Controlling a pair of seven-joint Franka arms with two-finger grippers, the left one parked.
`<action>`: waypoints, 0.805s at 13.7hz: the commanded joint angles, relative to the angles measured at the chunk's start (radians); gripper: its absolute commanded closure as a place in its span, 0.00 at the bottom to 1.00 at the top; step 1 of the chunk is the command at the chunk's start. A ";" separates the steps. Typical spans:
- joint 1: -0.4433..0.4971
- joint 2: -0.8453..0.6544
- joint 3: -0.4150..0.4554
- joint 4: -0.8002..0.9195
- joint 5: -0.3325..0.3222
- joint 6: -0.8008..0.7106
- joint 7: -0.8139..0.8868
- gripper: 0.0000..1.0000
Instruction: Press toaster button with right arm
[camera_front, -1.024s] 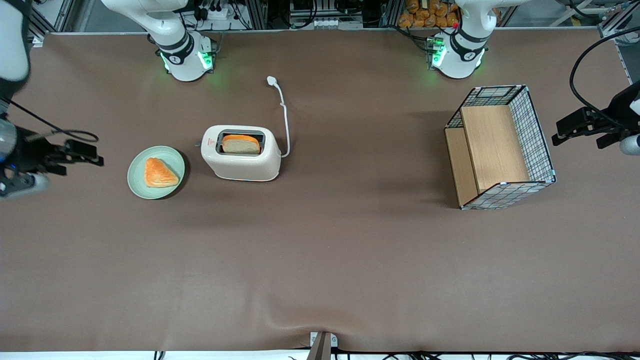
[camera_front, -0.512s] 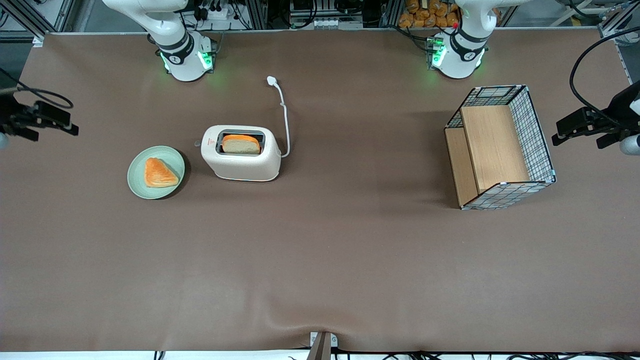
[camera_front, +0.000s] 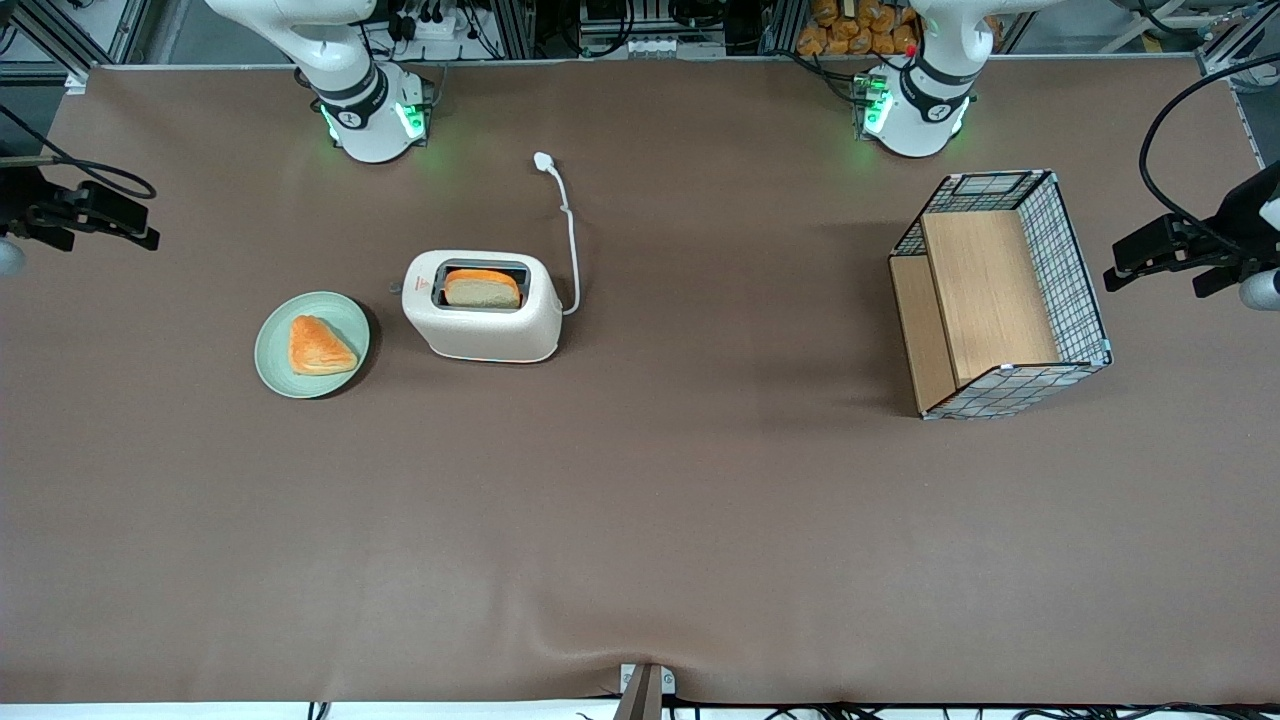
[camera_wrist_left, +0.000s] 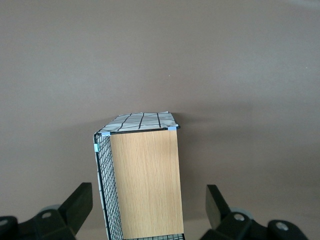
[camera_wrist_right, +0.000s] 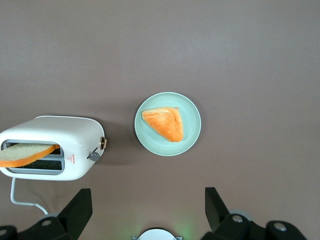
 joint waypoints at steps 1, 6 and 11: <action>-0.021 -0.010 0.017 -0.002 -0.017 -0.006 0.025 0.00; -0.018 -0.004 0.012 0.040 -0.014 -0.050 0.023 0.00; -0.018 0.023 0.014 0.127 -0.014 -0.126 0.023 0.00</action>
